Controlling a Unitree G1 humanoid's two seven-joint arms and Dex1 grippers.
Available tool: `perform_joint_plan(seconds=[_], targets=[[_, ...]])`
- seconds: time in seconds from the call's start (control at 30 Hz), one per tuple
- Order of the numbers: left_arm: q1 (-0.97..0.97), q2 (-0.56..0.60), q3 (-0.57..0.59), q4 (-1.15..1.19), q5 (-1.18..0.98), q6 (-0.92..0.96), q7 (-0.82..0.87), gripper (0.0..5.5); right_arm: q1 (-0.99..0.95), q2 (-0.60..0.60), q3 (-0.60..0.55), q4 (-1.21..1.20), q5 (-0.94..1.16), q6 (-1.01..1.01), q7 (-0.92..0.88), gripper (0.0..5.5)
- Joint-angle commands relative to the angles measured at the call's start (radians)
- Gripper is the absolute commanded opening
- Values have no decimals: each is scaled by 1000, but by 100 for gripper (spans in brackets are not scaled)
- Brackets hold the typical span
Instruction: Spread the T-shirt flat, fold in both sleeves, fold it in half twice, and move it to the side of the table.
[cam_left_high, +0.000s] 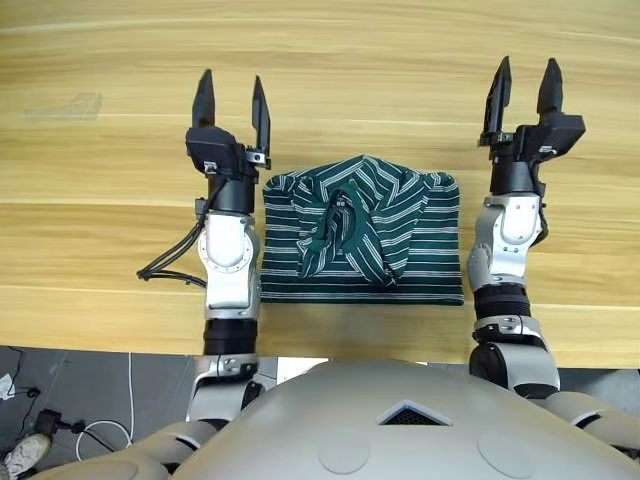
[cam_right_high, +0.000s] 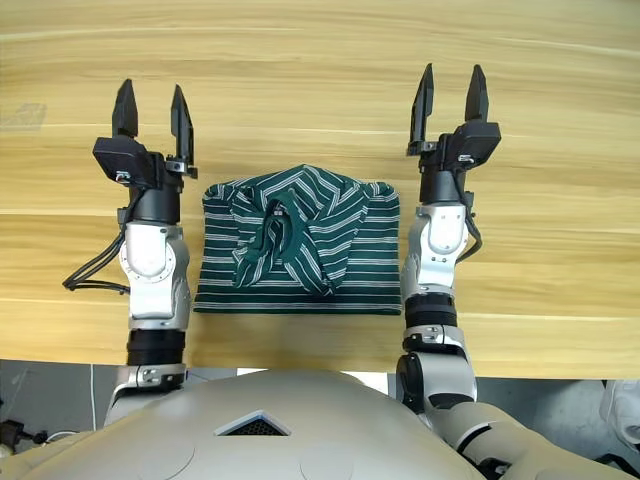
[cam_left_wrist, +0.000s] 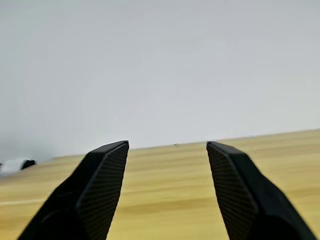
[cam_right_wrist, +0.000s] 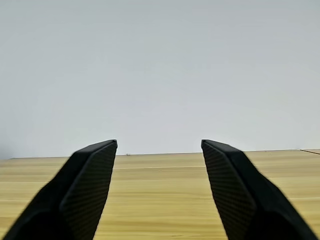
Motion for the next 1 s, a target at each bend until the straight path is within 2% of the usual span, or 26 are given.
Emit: perform_joint_plan(seconds=[0.03,0.17,0.3,0.53,1.0], targets=[[193,136,-17,-335,-257,317,-147,289,-8,18,3,-9,-27,-3,-30,312],[374,269,-3,-545,-405,521,-230,289,-8,31,7,-10,-38,2,-45,312],[518,368,-46,-573,-361,602,-298,289,-4,45,10,-20,-51,6,-61,312],[527,338,-116,-469,-336,588,-327,289,-1,51,18,-26,-67,9,-77,312],[478,322,-123,-386,-242,515,-335,289,7,53,30,-37,-83,9,-88,312]])
